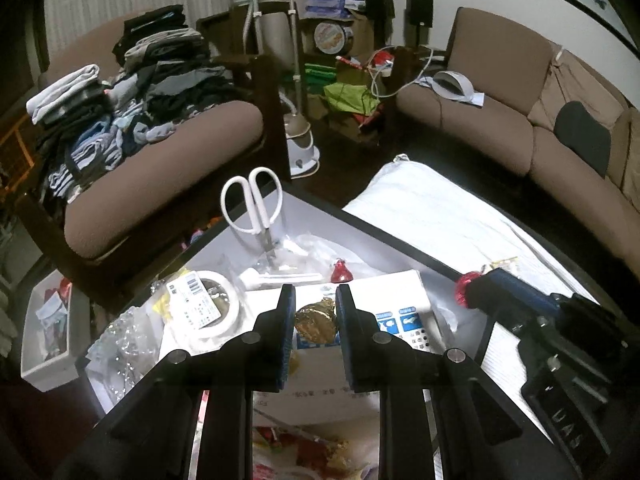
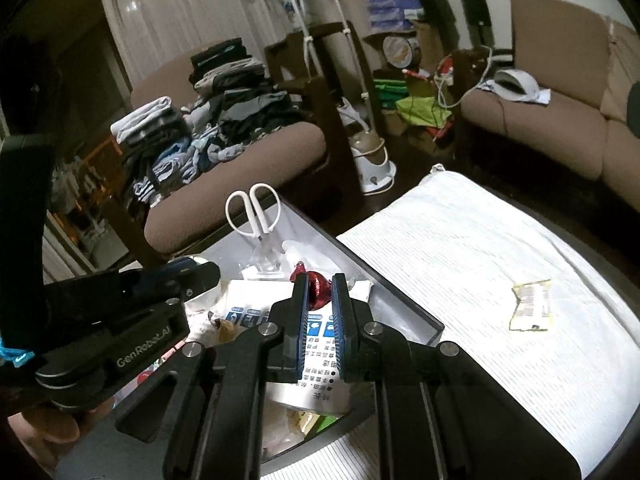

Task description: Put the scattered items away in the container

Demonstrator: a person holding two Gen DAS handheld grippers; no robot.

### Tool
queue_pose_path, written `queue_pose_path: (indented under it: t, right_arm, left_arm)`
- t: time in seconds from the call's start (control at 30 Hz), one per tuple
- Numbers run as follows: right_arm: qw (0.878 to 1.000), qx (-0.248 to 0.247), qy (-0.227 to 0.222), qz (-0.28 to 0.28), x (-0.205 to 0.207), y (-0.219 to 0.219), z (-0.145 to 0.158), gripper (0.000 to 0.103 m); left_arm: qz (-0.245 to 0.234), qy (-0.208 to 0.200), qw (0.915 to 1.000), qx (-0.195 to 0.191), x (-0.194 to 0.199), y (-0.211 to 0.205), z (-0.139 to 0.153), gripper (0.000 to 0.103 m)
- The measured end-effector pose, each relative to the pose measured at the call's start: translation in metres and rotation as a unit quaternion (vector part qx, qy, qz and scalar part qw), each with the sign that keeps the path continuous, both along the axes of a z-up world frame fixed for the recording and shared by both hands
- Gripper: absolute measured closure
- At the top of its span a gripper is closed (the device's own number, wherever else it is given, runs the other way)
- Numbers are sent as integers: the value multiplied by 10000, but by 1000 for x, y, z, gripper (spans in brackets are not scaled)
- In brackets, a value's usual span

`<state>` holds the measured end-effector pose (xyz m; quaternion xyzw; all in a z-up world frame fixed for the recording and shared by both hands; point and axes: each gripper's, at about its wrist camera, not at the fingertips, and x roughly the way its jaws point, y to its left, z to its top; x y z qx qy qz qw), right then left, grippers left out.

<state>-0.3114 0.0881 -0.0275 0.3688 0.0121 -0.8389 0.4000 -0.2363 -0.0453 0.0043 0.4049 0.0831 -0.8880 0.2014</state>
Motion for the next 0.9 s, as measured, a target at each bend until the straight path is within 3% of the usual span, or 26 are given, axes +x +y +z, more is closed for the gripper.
queue_pose_path:
  t: [0.1,0.13,0.17,0.23,0.3,0.37,0.47,0.5,0.57,0.67,0.77,0.9]
  right_arm:
    - [9999,71,75,-6,2,-2,1,86]
    - [9999,95,111,-32,2,-1,1,84]
    - [9998,111,138,-49,2,1,2,81]
    - [9997,154,163,-109,0,8,3,77]
    - [9981,274,310,-451,-2,25,7,63]
    - [9876,766,832,-1086,1,37,13,60]
    - [9384,1726,1983,-2244,17,43,29,58]
    - [9329,1703,2126,-2358,24,45,36,55]
    - [9288,1543,2314,-2449,38,49,47,54]
    - [9134,1649,2543,-2718,55,50,58,54]
    - [9043,1822,2624,-2833,61,52,62,54]
    - [9031,1725,2594,-2955,59,62,66,54]
  left_arm:
    - [-150,243,9990,348,4,-1,7,80]
    - [-153,332,9983,457,7,-3,10,64]
    - [-132,438,9975,544,10,-4,13,35]
    - [-78,690,9957,617,16,-7,20,7]
    - [-130,951,9929,706,21,-6,26,7]
    - [-279,1065,9903,848,21,-4,28,6]
    - [-512,1108,9887,864,19,6,30,7]
    - [-579,1115,9890,778,18,12,31,7]
    - [-696,1107,9899,542,18,23,33,6]
    - [-939,1155,9883,319,19,40,39,6]
    - [-1192,1319,9832,415,20,54,44,6]
    - [-1577,1385,9761,561,17,71,45,6]
